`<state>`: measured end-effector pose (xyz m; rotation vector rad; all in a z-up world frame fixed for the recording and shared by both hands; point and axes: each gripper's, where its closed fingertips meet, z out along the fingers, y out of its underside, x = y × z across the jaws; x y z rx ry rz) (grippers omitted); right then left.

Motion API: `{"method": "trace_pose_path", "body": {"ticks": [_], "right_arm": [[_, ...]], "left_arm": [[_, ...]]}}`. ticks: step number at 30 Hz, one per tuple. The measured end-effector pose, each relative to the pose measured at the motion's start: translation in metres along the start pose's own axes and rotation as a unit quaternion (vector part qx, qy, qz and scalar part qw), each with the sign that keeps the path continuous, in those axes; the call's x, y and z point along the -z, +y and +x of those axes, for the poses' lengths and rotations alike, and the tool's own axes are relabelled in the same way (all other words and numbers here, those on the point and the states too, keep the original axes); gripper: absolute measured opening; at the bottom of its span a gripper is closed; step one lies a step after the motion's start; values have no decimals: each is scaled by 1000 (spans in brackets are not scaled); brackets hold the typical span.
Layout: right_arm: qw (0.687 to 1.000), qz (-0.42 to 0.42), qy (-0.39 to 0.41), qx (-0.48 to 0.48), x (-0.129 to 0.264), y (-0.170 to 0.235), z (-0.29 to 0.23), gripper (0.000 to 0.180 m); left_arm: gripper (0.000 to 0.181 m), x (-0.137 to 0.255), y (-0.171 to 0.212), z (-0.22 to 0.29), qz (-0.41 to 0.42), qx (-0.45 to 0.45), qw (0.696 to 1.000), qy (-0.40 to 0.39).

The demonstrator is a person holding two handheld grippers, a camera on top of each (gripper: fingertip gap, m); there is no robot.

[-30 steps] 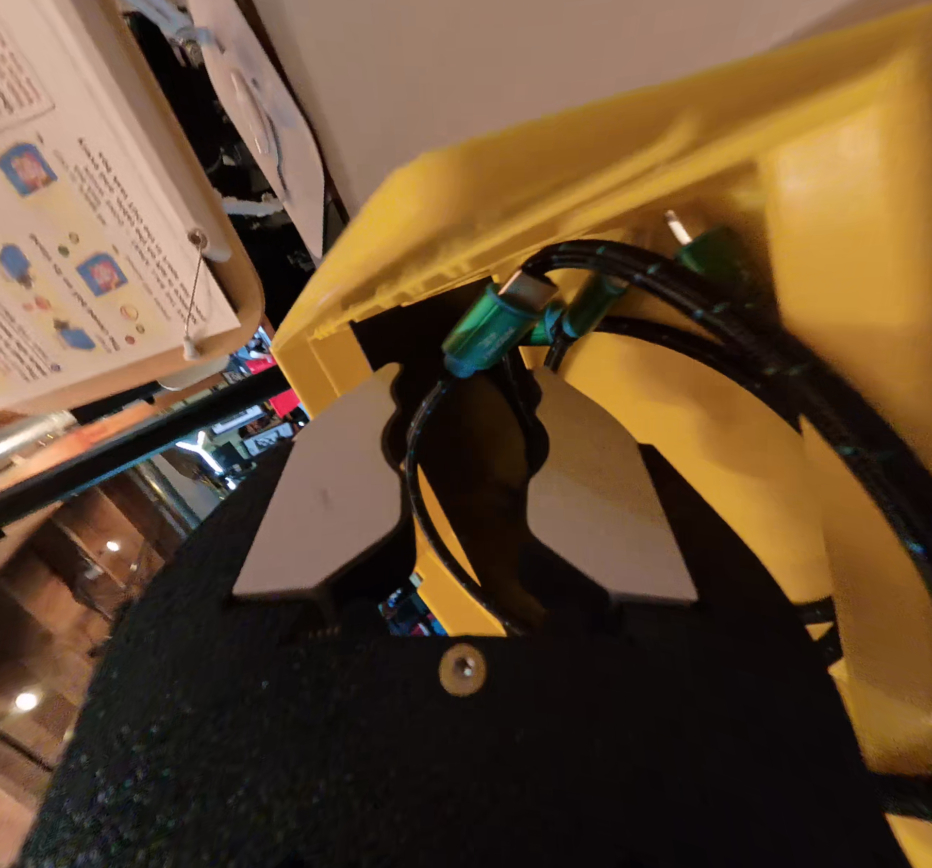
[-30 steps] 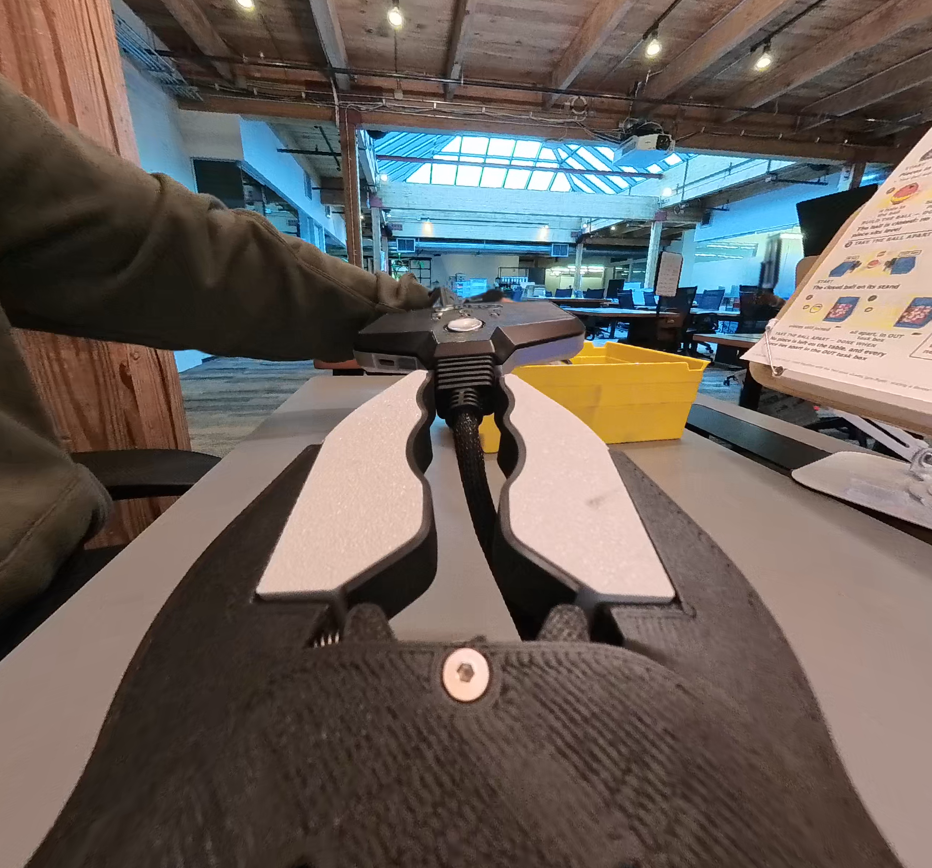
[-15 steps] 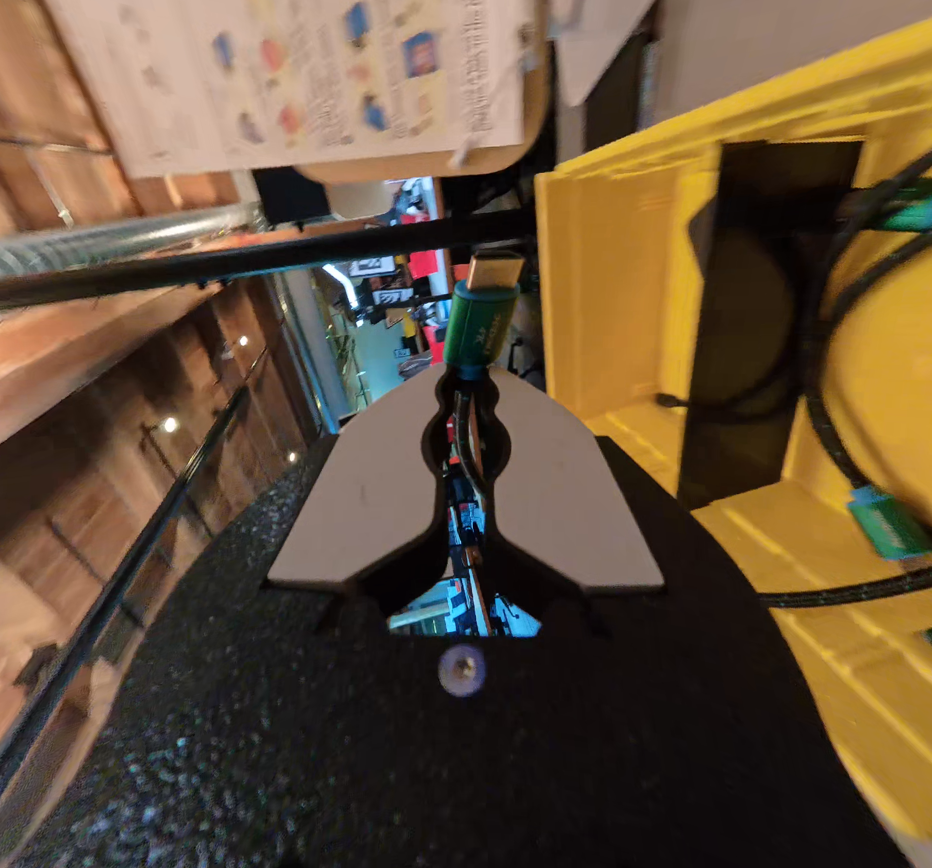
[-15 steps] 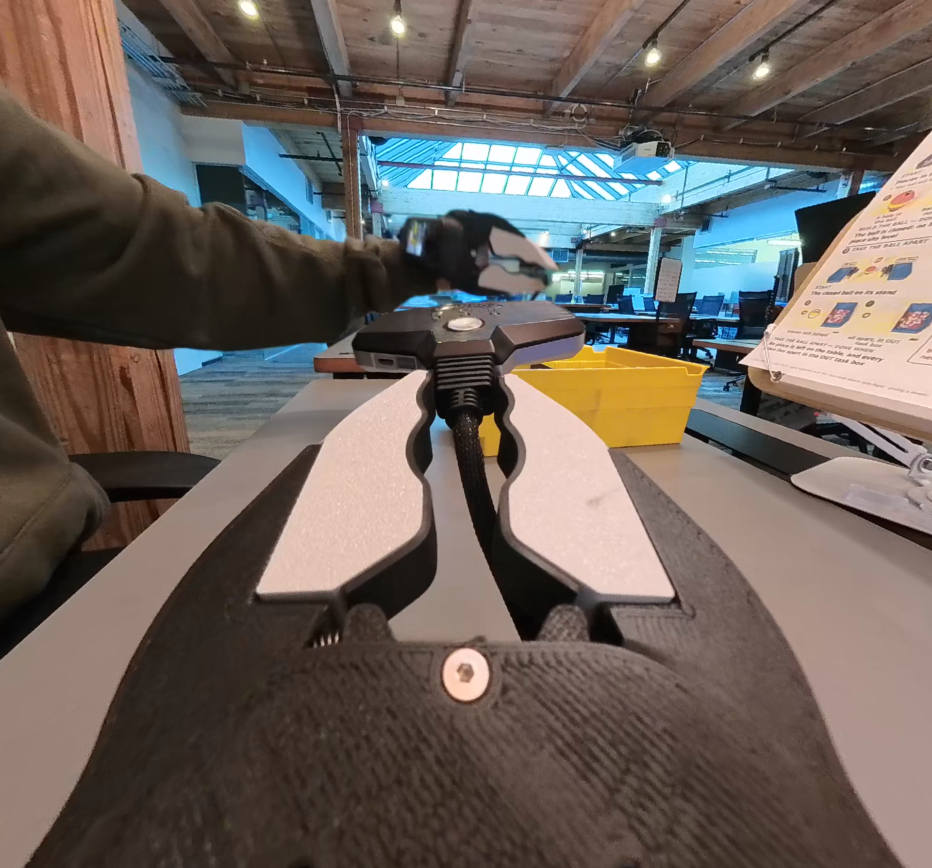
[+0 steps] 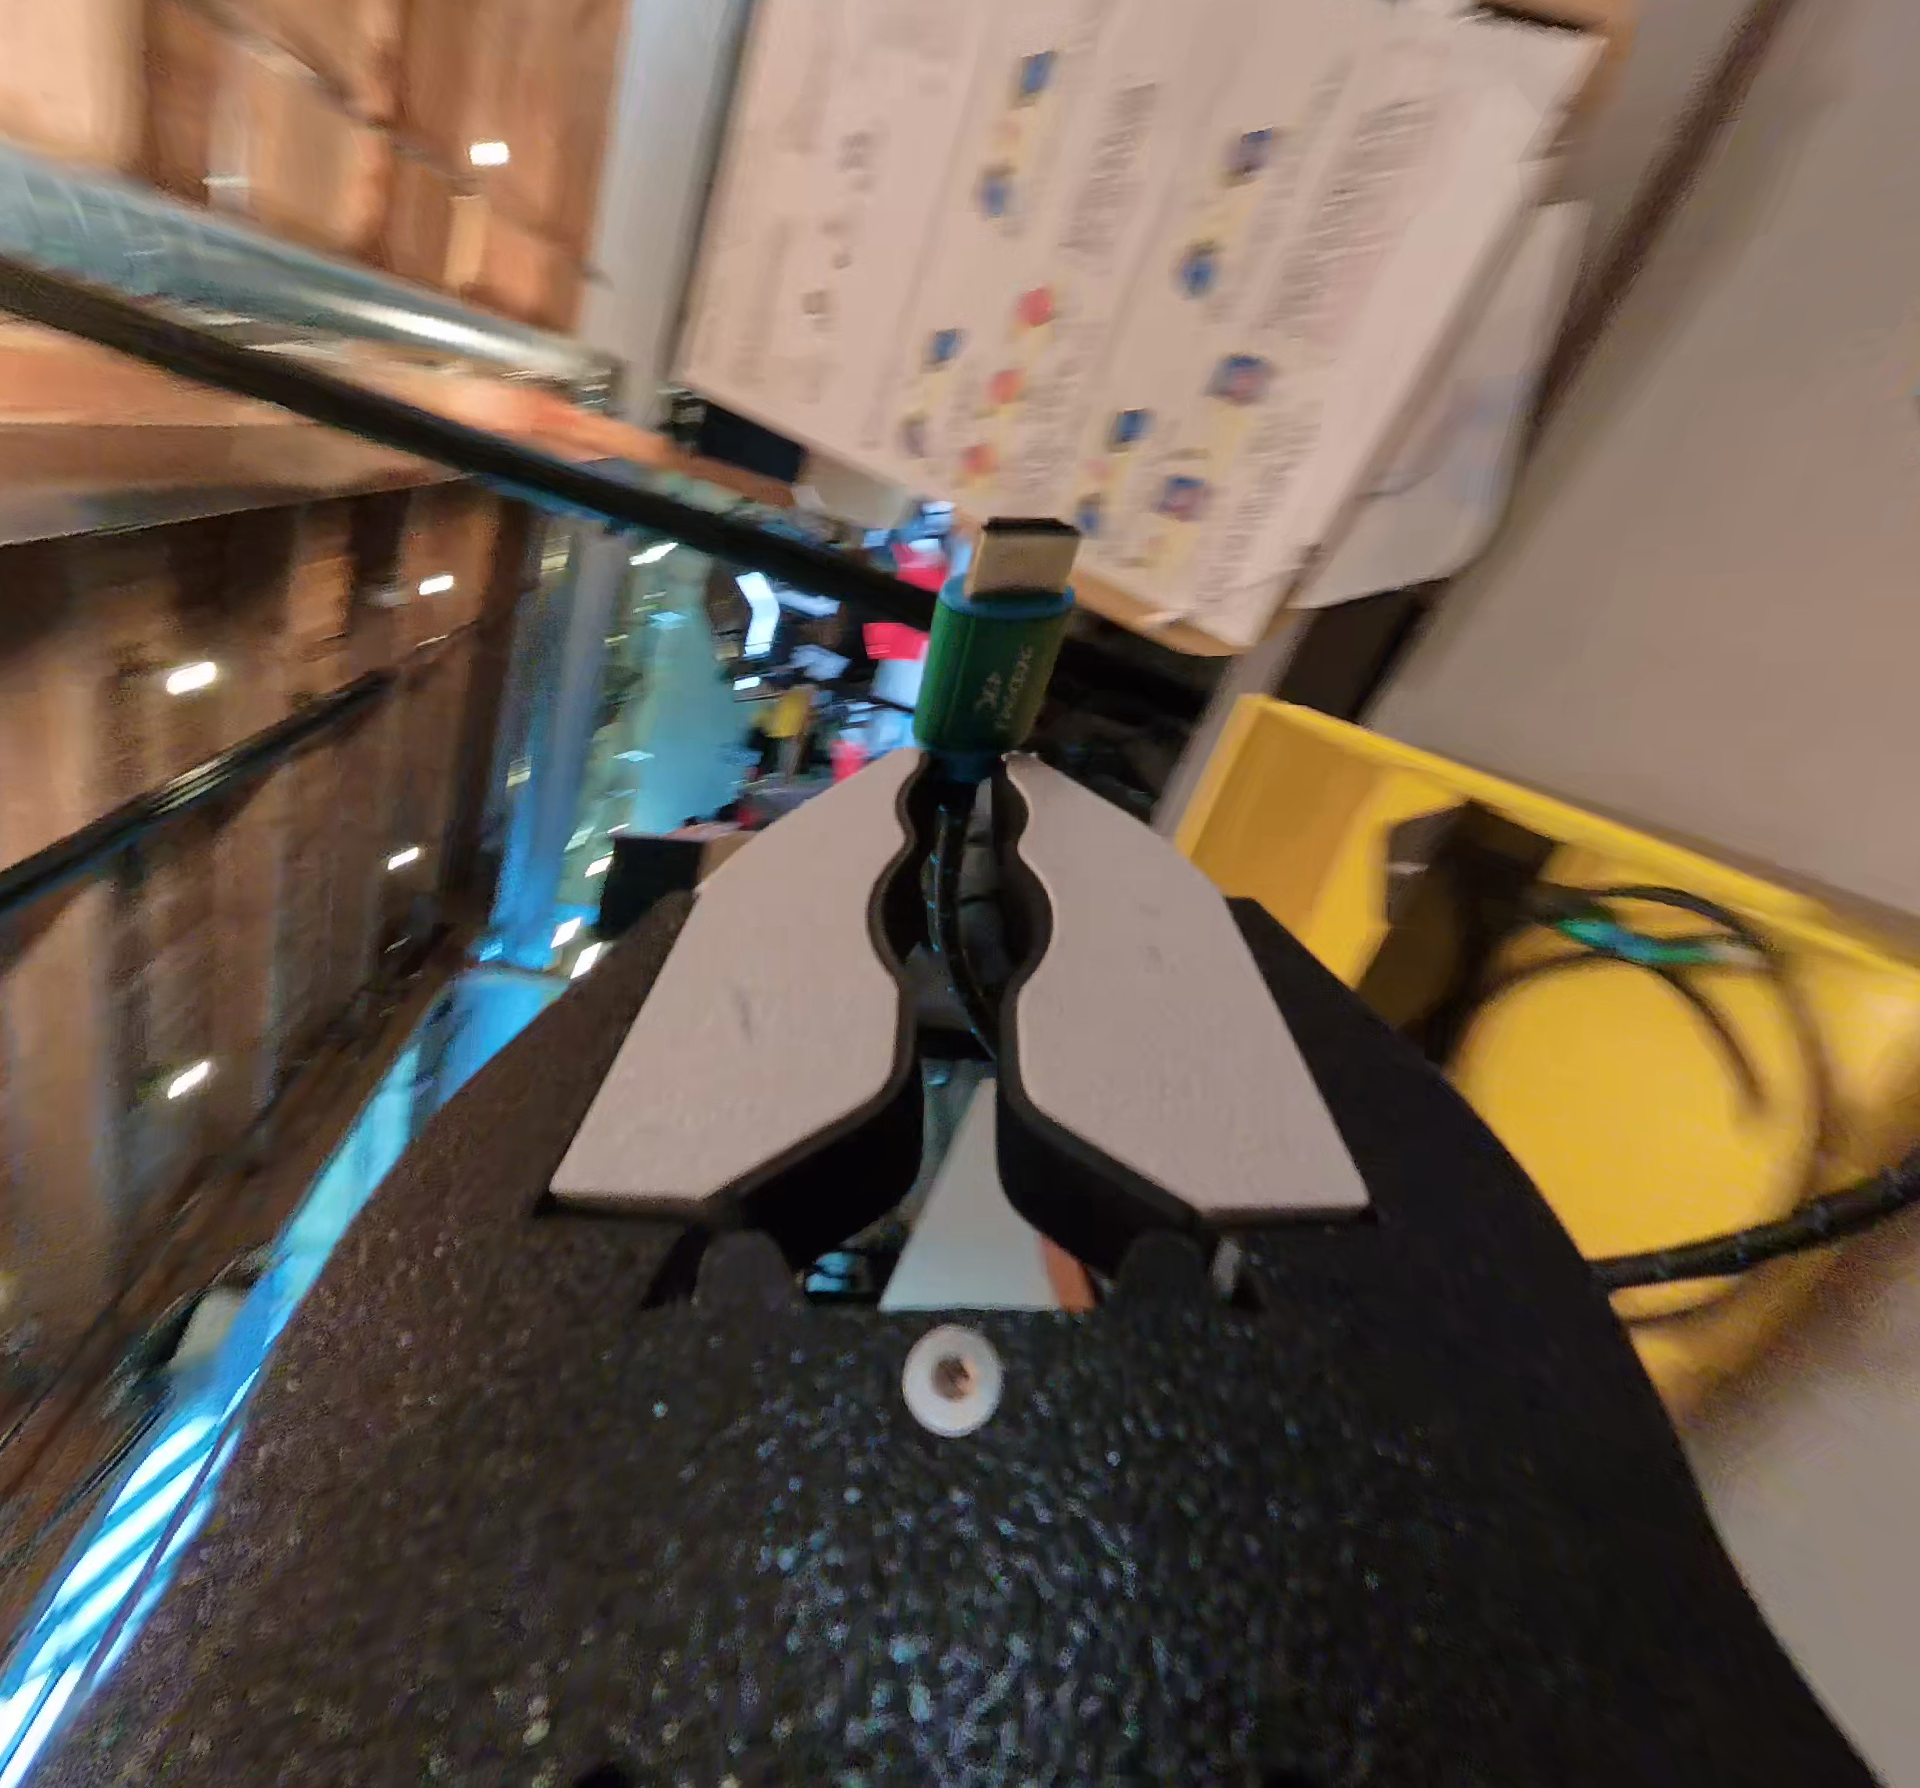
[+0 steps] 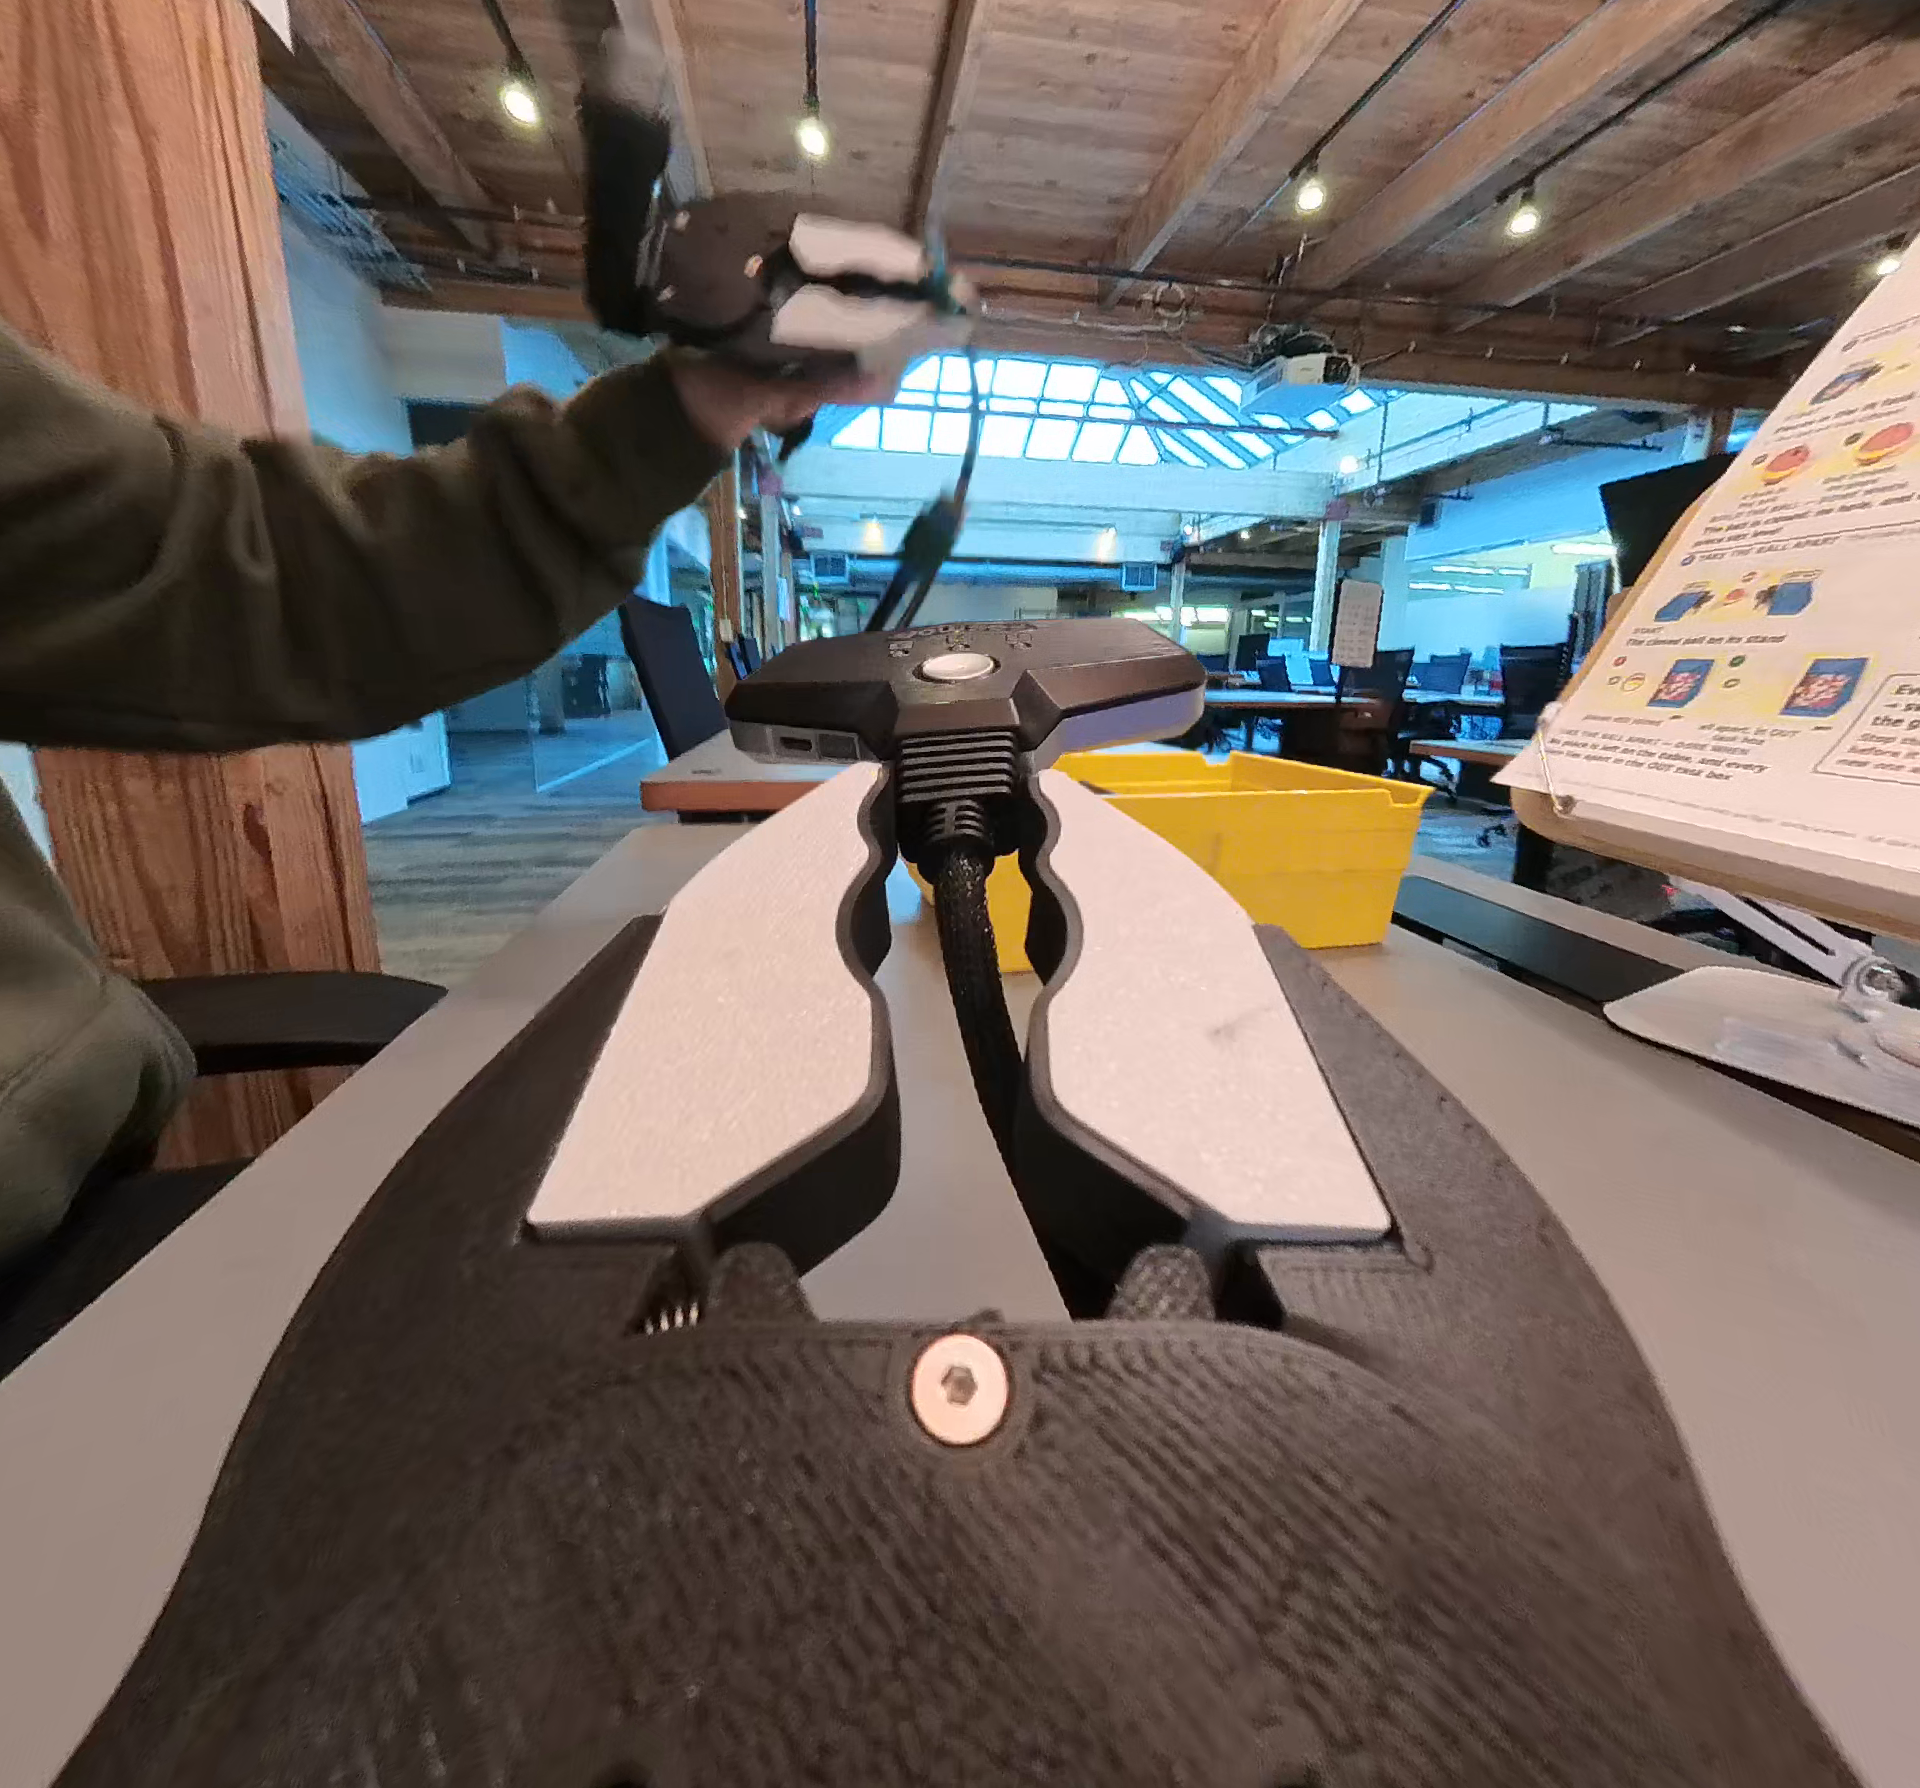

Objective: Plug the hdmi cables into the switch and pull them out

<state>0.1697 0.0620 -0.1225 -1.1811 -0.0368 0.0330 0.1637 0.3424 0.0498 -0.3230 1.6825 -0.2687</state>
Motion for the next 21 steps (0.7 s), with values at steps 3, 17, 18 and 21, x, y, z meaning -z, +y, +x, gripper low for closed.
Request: {"method": "trace_pose_path", "body": {"ticks": [3, 17, 18, 21], "right_arm": [[999, 24, -27, -16, 7, -7, -4, 22], [991, 60, -114, -24, 29, -25, -21, 22], [991, 58, -117, -24, 29, -24, -22, 22], [992, 45, -112, -20, 26, -20, -21, 22]], "left_arm": [[9, 14, -20, 73, 7, -1, 989, 147], [9, 6, -44, 311, 27, 55, 876, 479], [9, 2, -46, 317, 35, 62, 875, 478], [10, -9, -50, 329, 50, 102, 877, 467]]}}
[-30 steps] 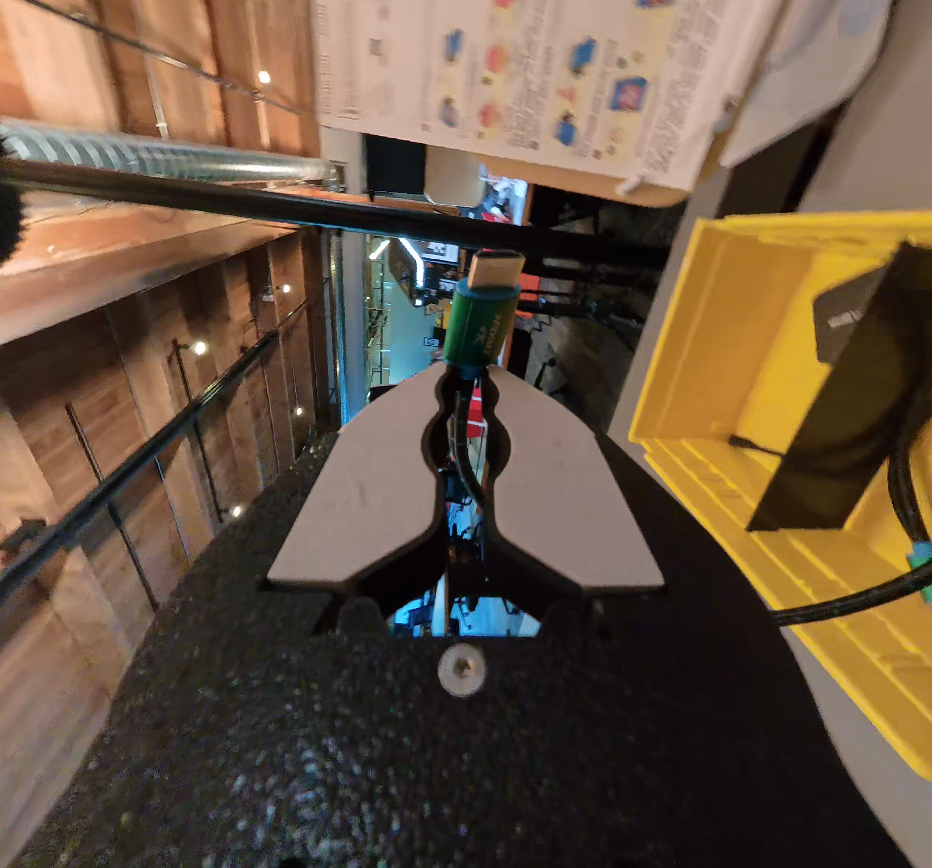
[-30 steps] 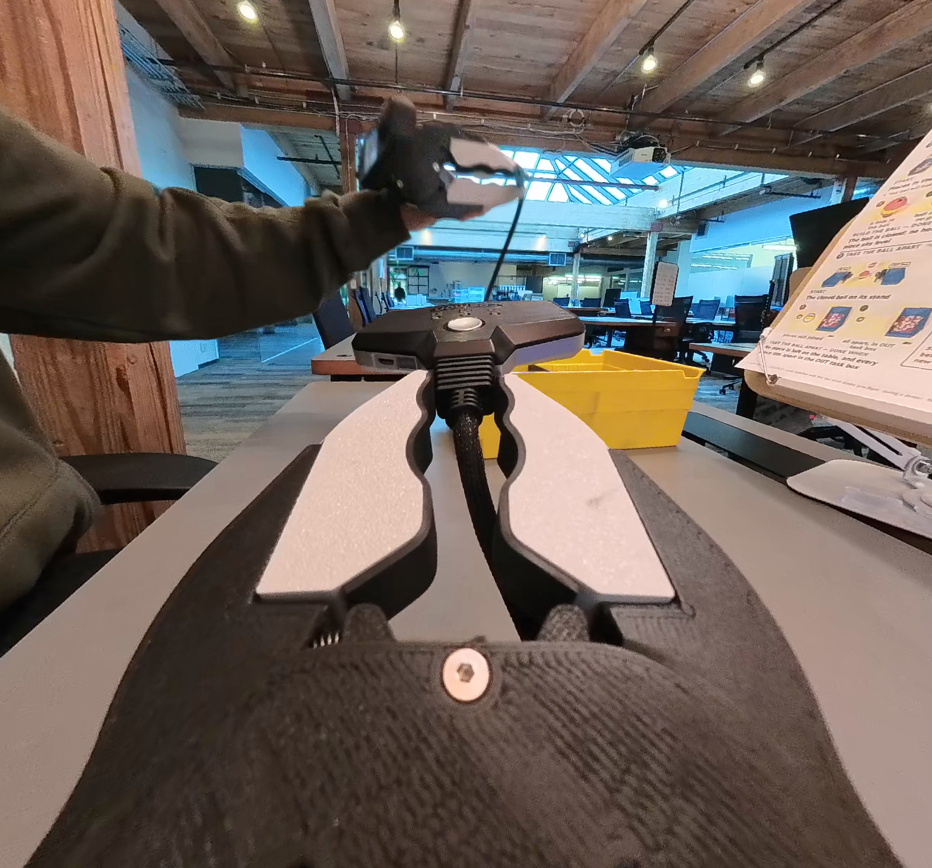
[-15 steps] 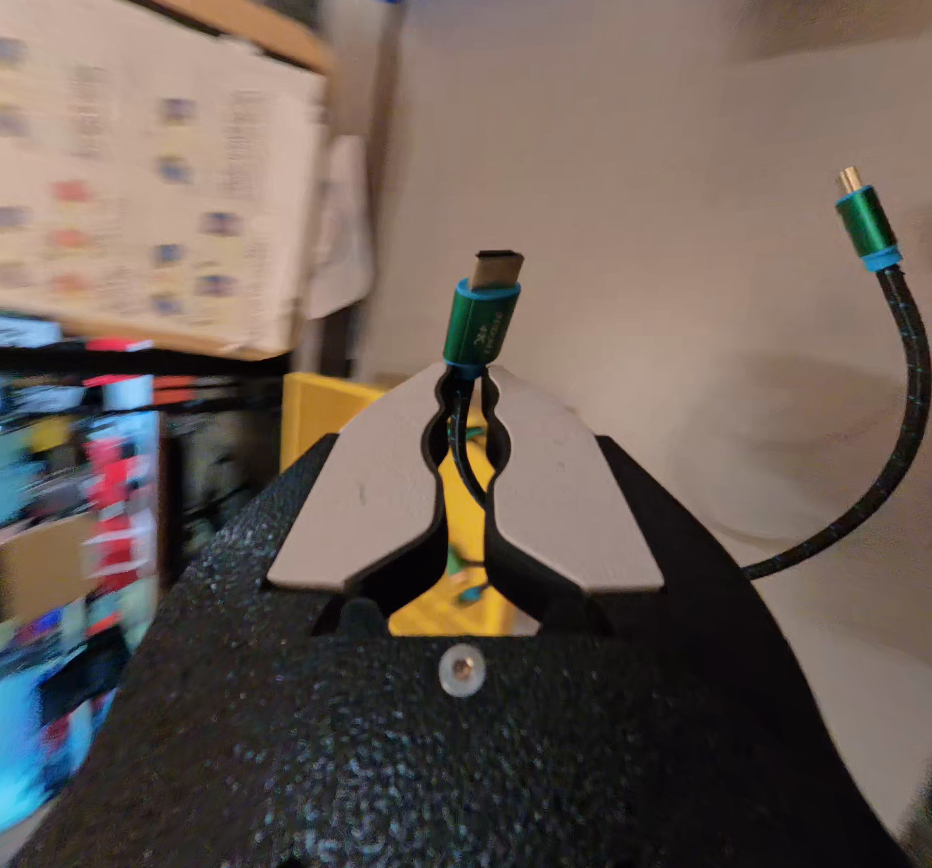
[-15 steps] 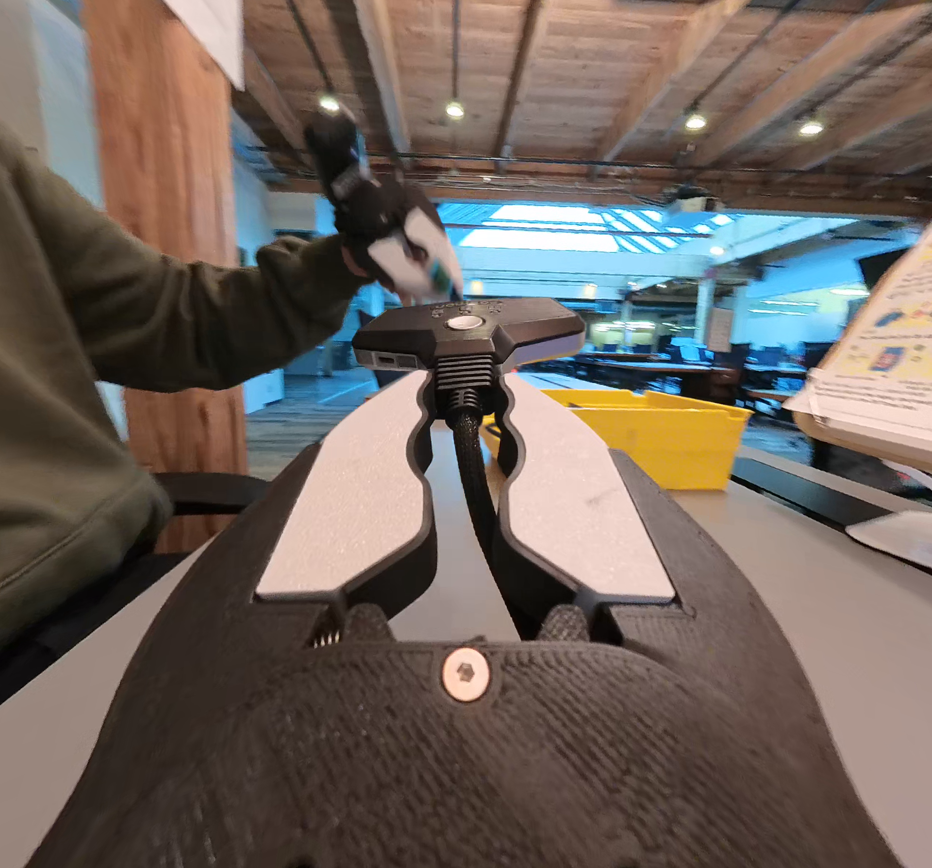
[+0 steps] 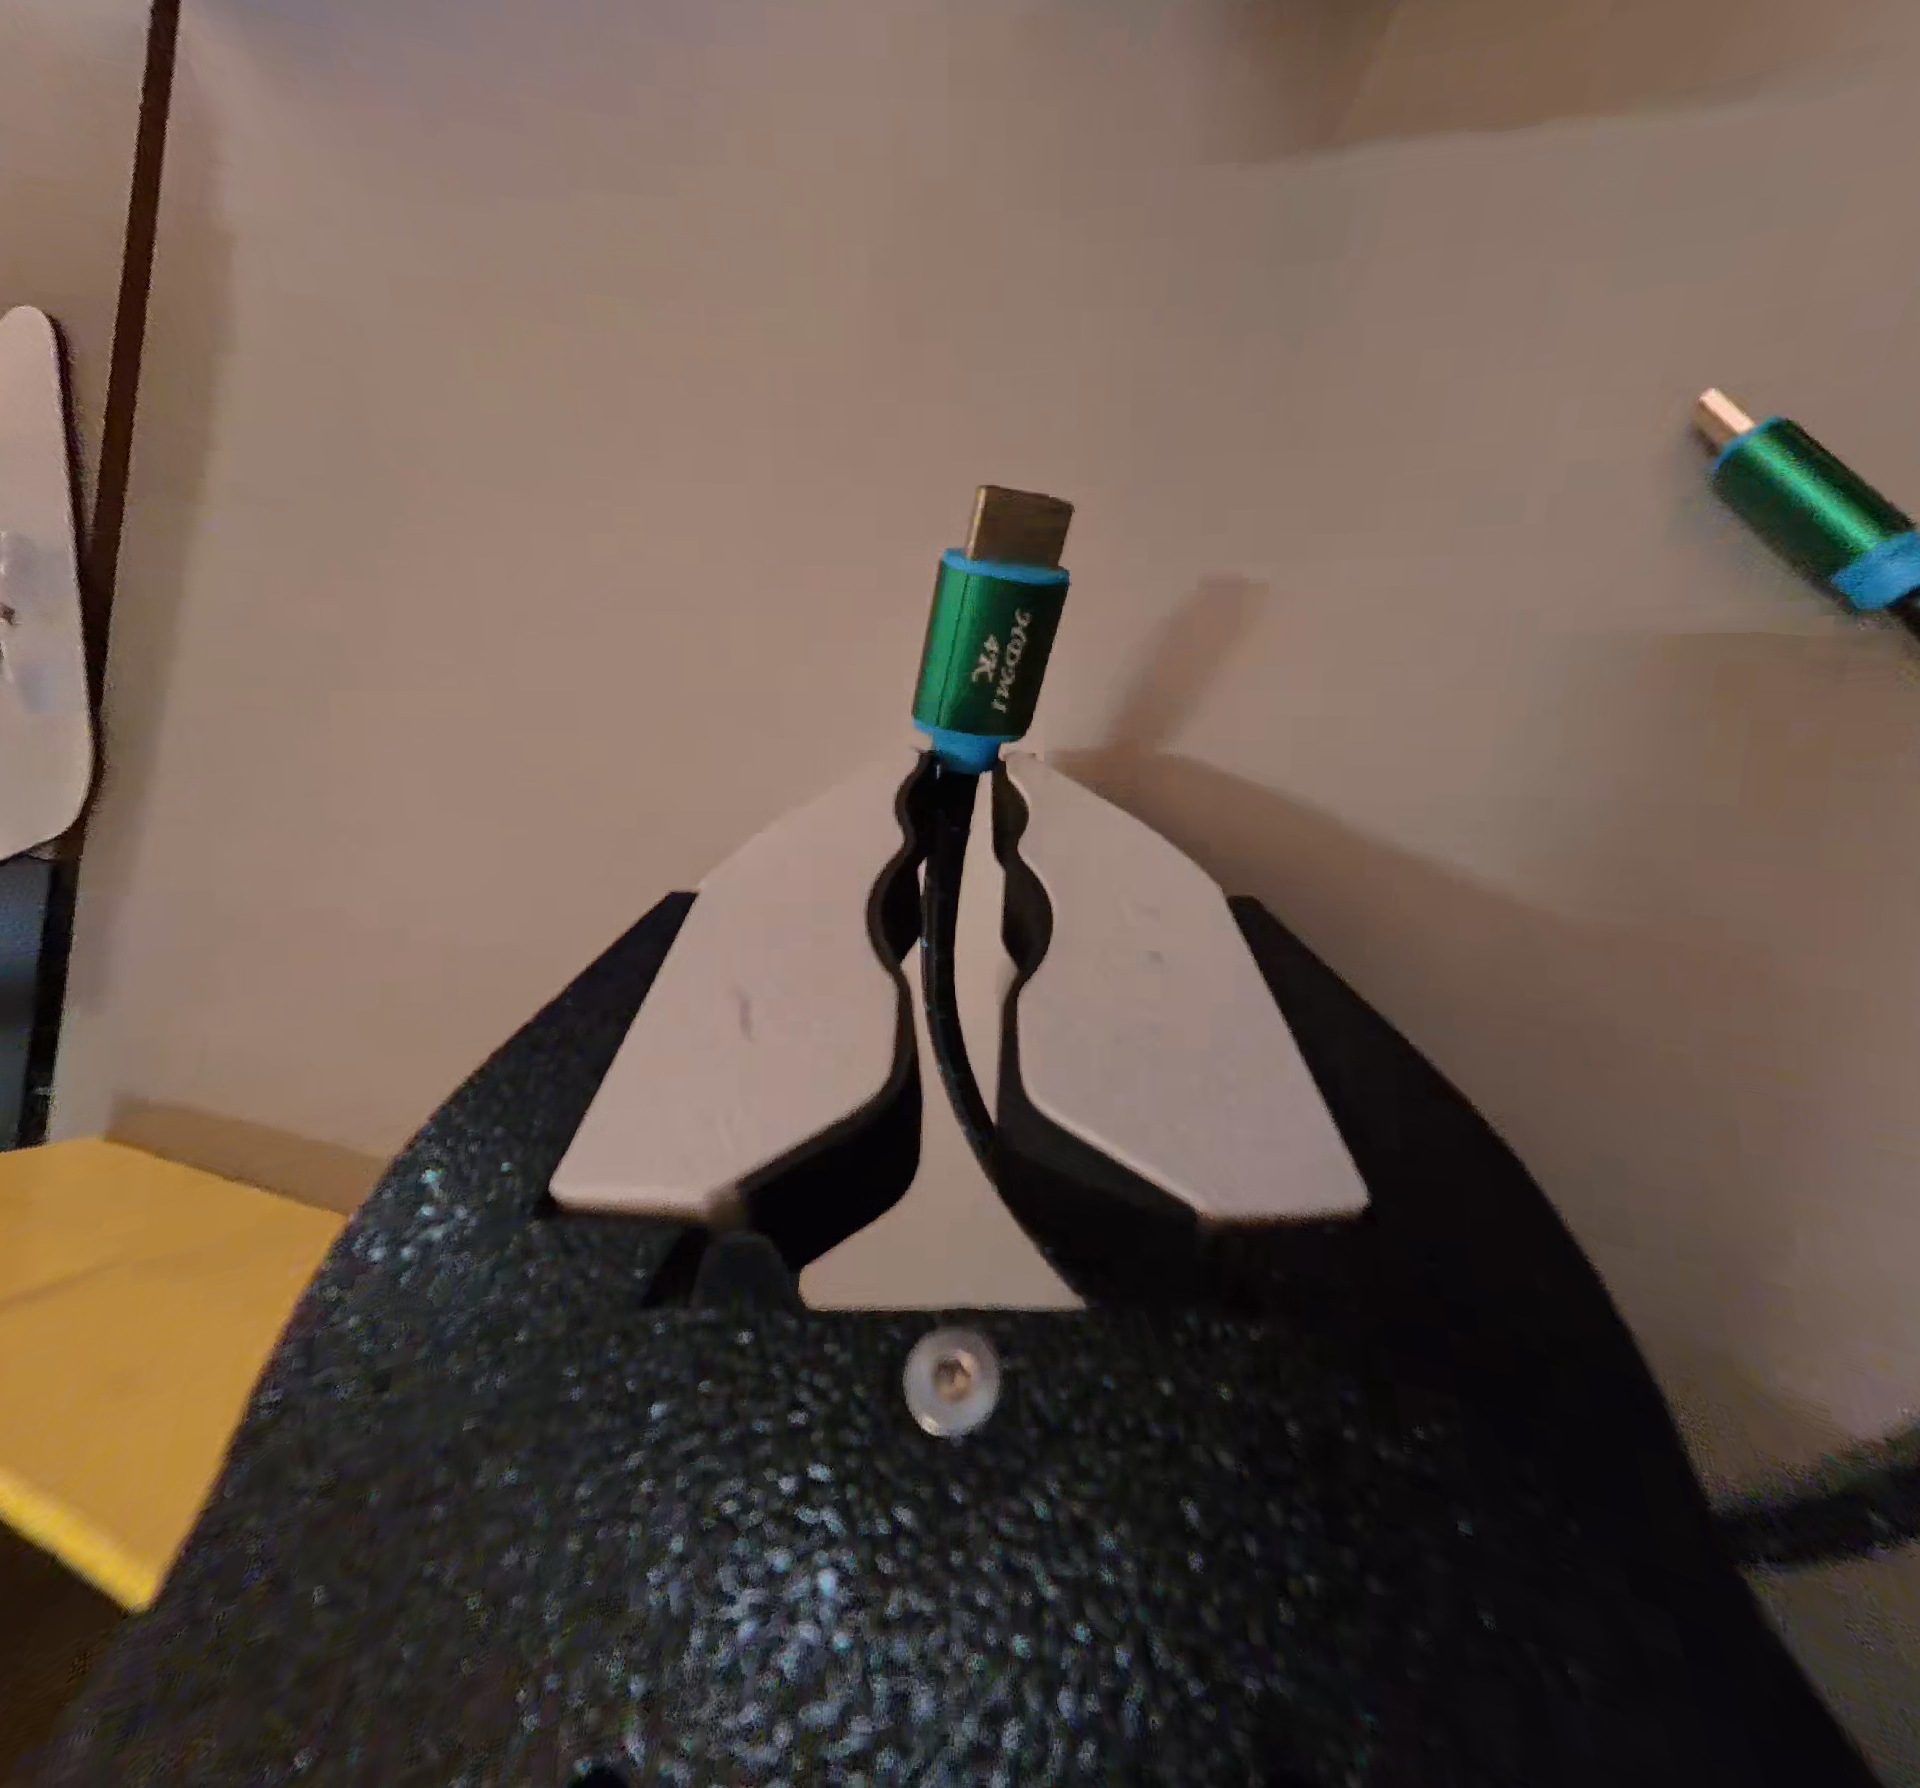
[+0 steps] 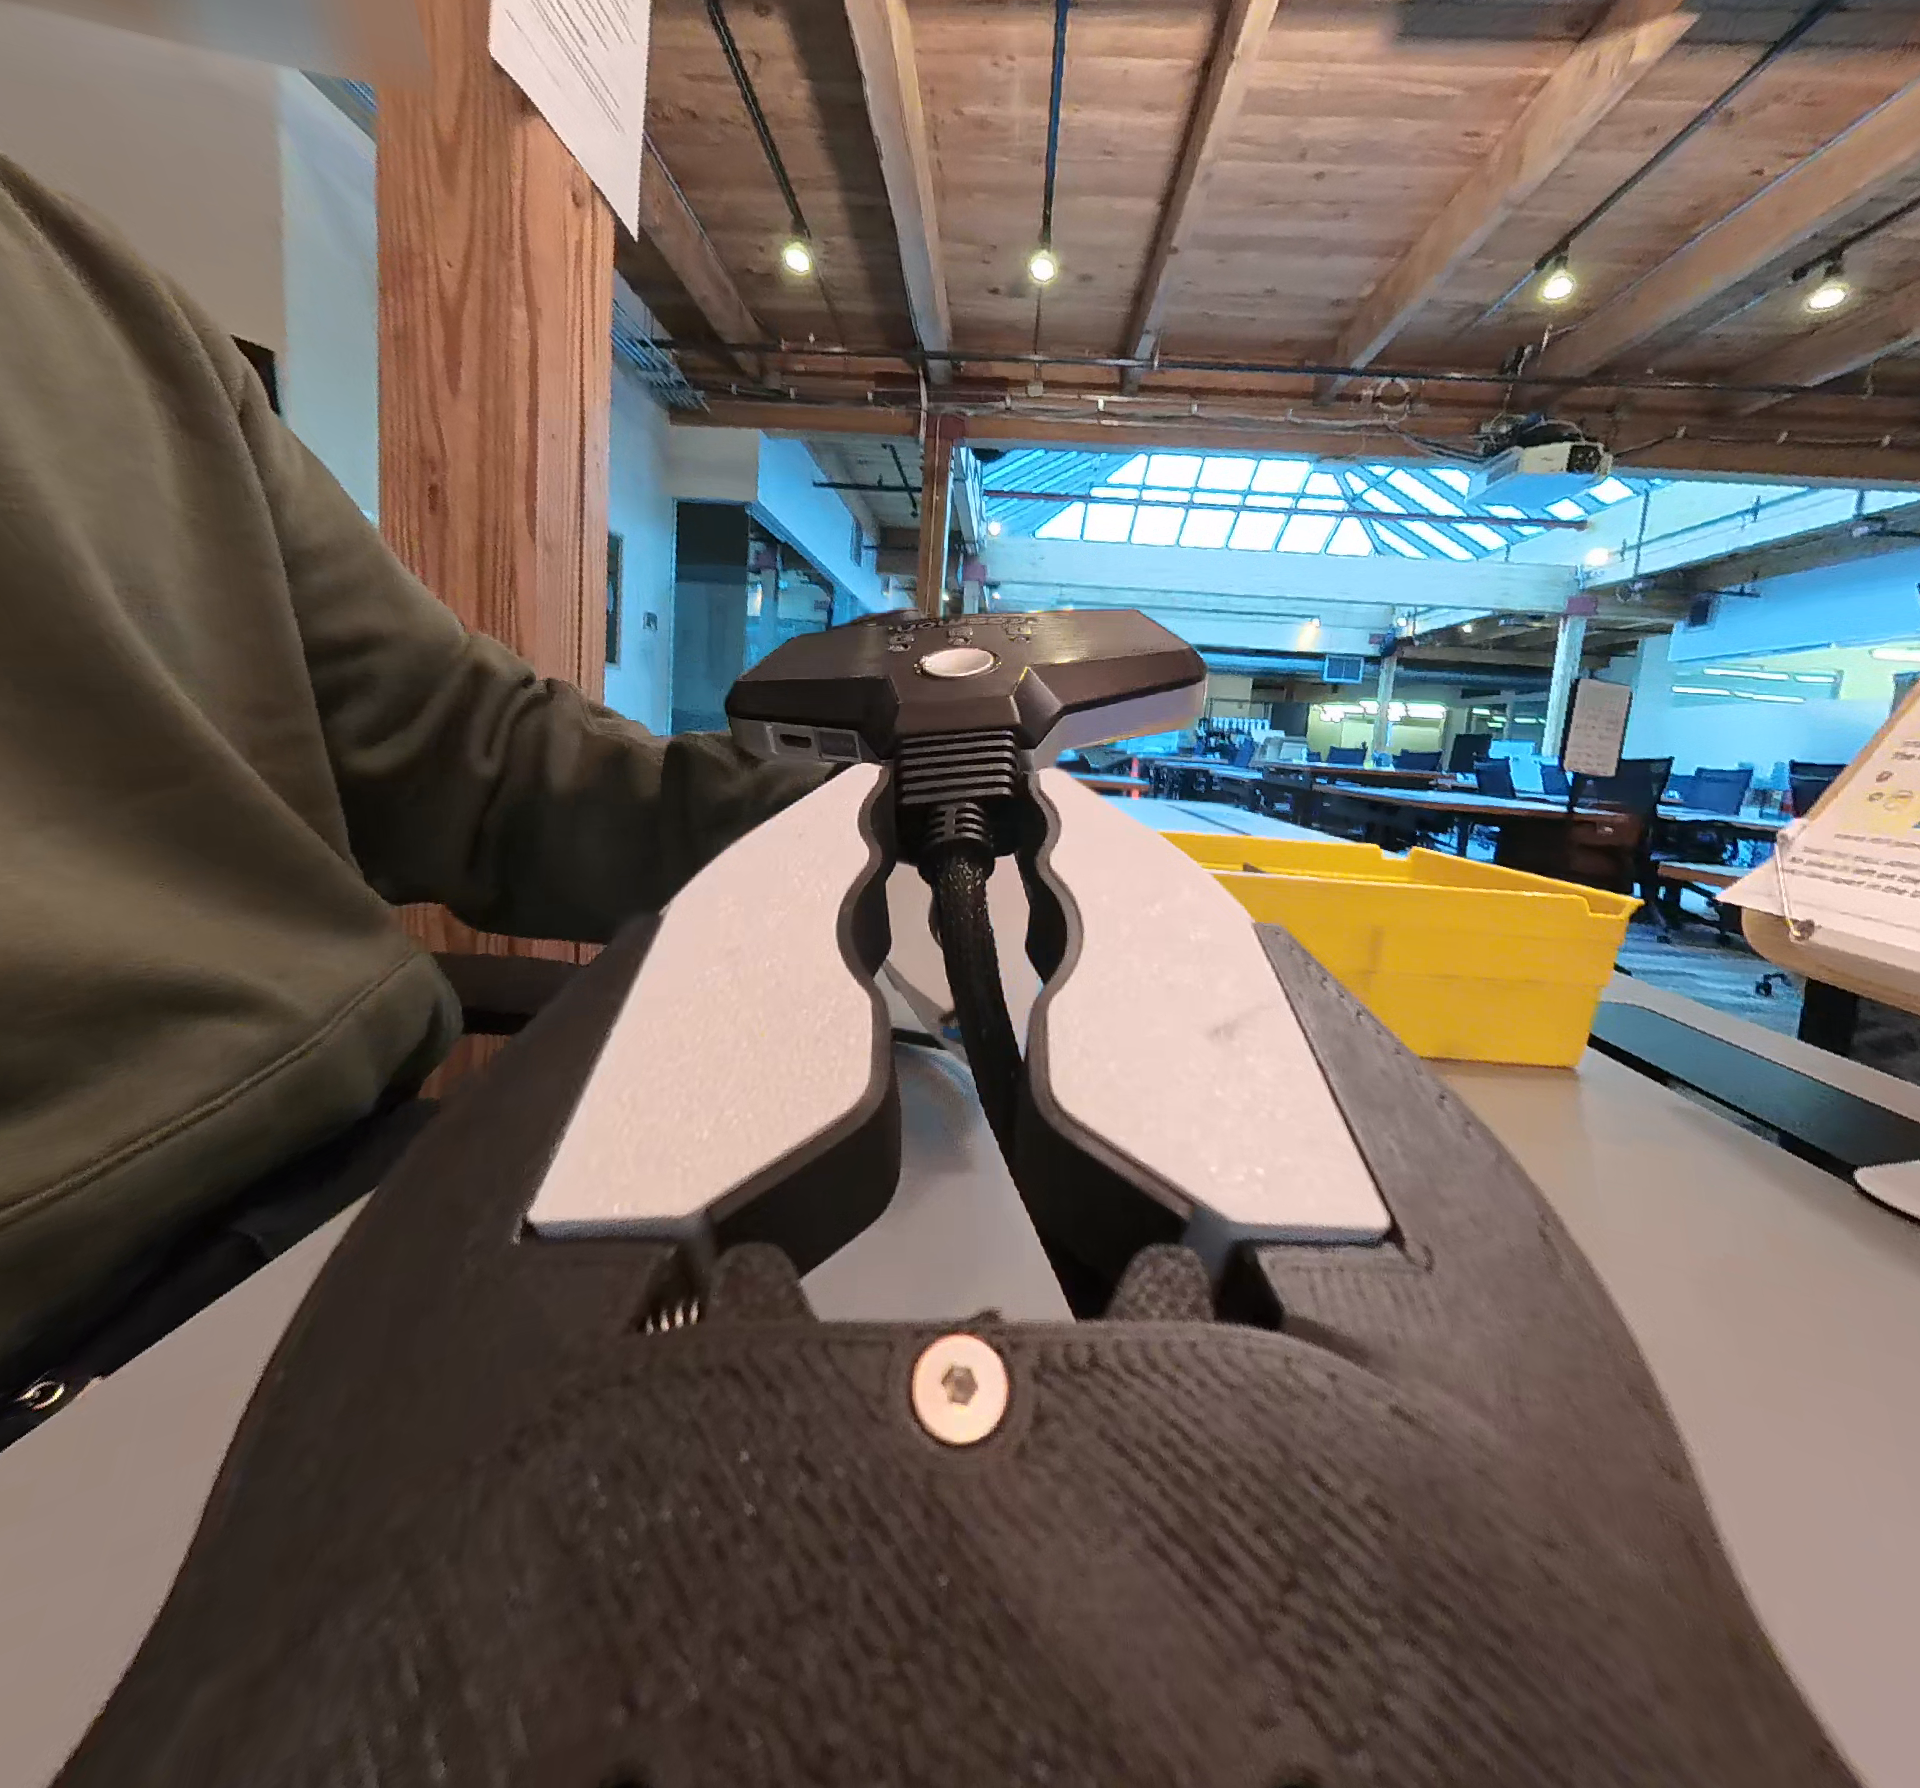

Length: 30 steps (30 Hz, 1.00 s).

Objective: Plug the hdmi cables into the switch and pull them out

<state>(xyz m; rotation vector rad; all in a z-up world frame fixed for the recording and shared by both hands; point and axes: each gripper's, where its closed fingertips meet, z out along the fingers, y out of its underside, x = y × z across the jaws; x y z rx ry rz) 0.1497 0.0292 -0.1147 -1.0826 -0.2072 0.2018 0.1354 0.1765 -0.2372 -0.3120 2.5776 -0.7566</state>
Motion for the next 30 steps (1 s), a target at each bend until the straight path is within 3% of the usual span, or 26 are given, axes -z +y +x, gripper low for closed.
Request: {"method": "trace_pose_path", "body": {"ticks": [6, 8, 12, 22, 25, 30], "right_arm": [[1000, 1, 23, 6, 2, -1, 7, 22], [1000, 1, 27, 8, 3, -1, 9, 22], [1000, -3, 27, 8, 3, 1, 9, 22], [1000, -5, 25, 8, 2, 2, 9, 22], [1000, -5, 27, 9, 3, 1, 9, 22], [1000, -10, 27, 11, 2, 3, 9, 22]], "left_arm": [[15, -19, -1, 0, 63, -6, 997, -47], [26, -23, 2, -1, 56, -43, 994, -84], [27, -23, 2, -2, 34, -138, 978, -154], [24, -33, -3, 3, 3, -213, 966, -147], [11, -36, 1, 3, -13, -253, 954, -160], [9, -36, 5, -1, -29, -197, 966, -163]]}}
